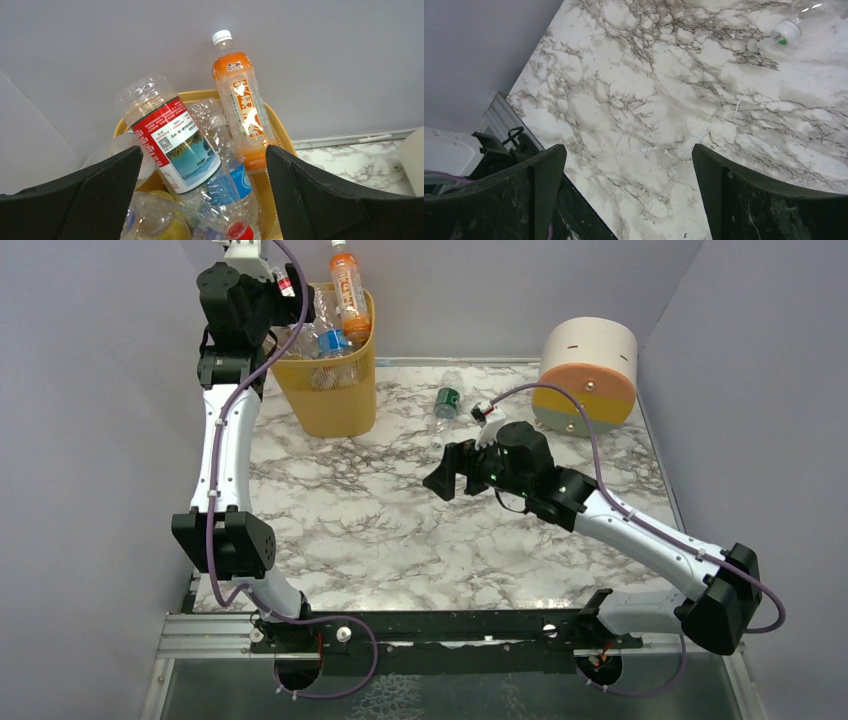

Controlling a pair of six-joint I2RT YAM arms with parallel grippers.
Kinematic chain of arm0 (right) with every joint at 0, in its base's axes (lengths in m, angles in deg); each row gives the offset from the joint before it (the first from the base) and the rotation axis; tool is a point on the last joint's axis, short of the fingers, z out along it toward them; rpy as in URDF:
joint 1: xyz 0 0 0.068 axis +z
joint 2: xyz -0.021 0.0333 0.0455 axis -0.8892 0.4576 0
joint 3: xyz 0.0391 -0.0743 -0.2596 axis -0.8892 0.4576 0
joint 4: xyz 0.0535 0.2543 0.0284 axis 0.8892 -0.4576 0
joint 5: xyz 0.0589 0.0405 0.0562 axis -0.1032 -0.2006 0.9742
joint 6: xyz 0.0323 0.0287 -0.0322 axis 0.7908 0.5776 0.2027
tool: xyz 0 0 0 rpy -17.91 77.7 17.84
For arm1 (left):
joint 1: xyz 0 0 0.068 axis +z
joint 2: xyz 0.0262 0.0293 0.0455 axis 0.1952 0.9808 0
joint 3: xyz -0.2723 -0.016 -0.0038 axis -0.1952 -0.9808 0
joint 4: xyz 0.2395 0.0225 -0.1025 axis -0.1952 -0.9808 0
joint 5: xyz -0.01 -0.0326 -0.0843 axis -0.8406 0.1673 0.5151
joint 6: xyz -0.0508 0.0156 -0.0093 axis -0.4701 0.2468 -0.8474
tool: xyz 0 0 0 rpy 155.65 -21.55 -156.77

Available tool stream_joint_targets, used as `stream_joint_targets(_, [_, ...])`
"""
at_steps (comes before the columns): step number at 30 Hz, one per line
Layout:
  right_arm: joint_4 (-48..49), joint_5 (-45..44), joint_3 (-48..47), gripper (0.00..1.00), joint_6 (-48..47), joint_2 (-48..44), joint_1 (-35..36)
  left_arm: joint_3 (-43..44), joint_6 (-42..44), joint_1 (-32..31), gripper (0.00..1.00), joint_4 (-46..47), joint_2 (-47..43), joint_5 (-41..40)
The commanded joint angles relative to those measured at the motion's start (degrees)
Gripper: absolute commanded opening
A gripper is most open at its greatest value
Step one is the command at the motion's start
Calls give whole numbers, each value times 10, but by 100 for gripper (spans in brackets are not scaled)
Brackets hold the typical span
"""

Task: Put the plastic bottles in the bin
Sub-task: Place the plastic bottle in the trash bin, then pick up the plastic bottle at the center of the board.

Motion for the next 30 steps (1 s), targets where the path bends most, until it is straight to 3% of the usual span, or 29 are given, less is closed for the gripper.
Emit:
stream_joint_targets(1, [-24, -29, -45, 99, 11, 43, -4, 23, -45, 5, 99, -58, -48, 24])
stream_joint_targets(13, [-29, -11, -67, 99, 8, 100, -44, -149, -137, 5, 99, -70, -200, 148])
stream_joint_targets(20, [-42, -19, -112, 99, 1, 183, -67, -342, -237, -1, 99, 2, -277, 276])
stream_joint_targets(24, [-41, -36, -148, 100, 0, 257, -82, -438, -246, -39, 99, 23, -316, 281])
stream_joint_targets(30, [-49, -55, -229, 91, -2, 365, -105, -557, -271, -126, 99, 53, -361, 269])
